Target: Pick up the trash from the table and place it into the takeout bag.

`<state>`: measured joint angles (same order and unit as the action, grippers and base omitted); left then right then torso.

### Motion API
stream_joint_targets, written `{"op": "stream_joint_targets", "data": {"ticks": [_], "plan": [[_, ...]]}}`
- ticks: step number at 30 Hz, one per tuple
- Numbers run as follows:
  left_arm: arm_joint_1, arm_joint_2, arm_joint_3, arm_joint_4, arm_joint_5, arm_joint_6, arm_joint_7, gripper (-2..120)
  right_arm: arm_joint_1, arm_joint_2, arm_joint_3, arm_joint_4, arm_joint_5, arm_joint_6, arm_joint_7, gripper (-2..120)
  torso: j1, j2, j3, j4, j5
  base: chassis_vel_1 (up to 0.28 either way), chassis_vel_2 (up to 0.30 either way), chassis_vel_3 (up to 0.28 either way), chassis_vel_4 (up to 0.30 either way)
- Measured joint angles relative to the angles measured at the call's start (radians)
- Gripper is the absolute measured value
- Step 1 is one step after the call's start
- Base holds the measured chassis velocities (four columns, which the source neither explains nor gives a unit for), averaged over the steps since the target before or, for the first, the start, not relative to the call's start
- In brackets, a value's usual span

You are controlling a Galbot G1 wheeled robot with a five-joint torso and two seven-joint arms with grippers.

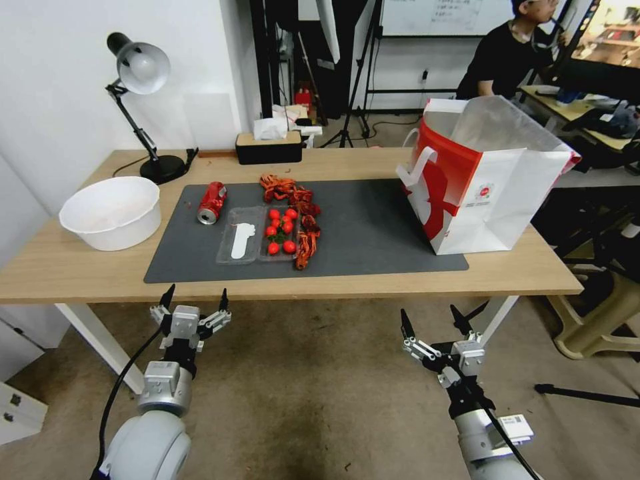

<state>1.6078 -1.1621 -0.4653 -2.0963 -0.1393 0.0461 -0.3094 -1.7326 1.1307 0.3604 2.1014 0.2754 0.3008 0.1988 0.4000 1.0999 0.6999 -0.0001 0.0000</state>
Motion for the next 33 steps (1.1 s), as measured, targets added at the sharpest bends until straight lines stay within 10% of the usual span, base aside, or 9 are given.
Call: {"op": "stream_joint_targets", "data": {"ticks": [22,33], "plan": [[-0.013,0.011,0.026,-0.048,-0.127,0.152,-0.001,100,-0.006,0.027,0.006,-0.003,-0.005,0.000,0.010,100,0.000,0.000,0.000,0.0001,-0.0001,0.000,0.000,0.000,0.000],[-0.244,0.088,0.062,-0.009,-0.316,0.286,0.009,100,-0.011,0.034,0.013,0.007,-0.002,0.005,0.009,100,0.000,0.000,0.000,0.0000,-0.0001,0.000,0.000,0.000,0.000]]}}
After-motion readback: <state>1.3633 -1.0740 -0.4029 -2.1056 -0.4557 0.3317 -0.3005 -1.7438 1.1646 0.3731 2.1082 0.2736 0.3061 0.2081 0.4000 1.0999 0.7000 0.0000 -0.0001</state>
